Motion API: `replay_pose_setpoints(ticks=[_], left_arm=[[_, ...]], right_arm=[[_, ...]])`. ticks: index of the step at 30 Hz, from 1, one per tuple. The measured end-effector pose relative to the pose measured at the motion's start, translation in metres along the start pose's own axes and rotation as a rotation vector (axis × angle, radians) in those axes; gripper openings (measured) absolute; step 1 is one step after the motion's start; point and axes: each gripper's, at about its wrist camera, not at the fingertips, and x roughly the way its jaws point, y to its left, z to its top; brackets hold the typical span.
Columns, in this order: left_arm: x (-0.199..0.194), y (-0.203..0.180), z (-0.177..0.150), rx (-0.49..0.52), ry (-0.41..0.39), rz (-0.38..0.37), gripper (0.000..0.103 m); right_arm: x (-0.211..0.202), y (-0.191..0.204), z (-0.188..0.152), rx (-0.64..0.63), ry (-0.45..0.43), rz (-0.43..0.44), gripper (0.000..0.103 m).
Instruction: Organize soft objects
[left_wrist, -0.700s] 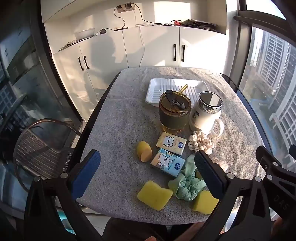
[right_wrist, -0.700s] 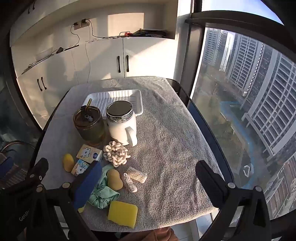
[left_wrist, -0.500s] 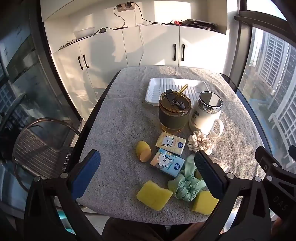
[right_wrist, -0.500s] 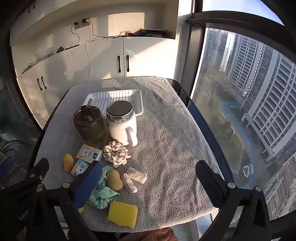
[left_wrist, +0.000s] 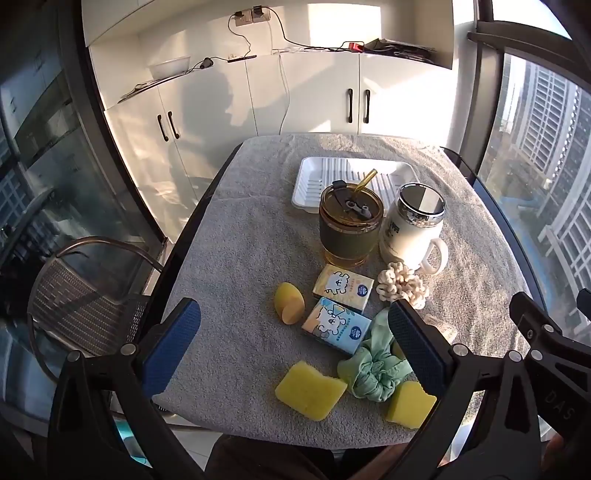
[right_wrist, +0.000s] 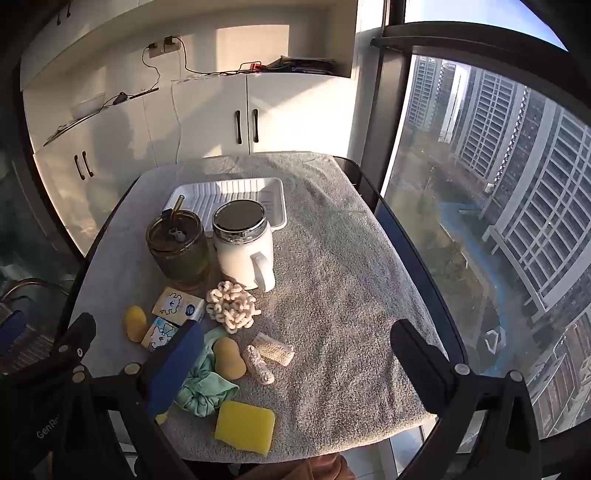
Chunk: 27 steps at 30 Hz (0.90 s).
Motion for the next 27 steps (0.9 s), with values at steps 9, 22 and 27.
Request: replay_pose_setpoints(ticks=[9,22,27], left_arm=[[-0.0003,0.0001,0.0007,0.000,0.001,-0.001,0.103],[-0.0004,0.0013,0.0003,-0.001,-0.001,-0.002,0.103],[-0.0005,0.0018,0.0004,-0.003,-0.001,-0.003,0.103]], right_arm=[[-0.0001,0.0010,-0.0004,-0.006,-0.012,-0.004,0.103],[-0.0002,0.0020,-0.0001,-0.009,-0.016,-0.007,0.103],[0.0004,0.0017,-0.0002,-0.009,-0.012,-0.007,0.103]])
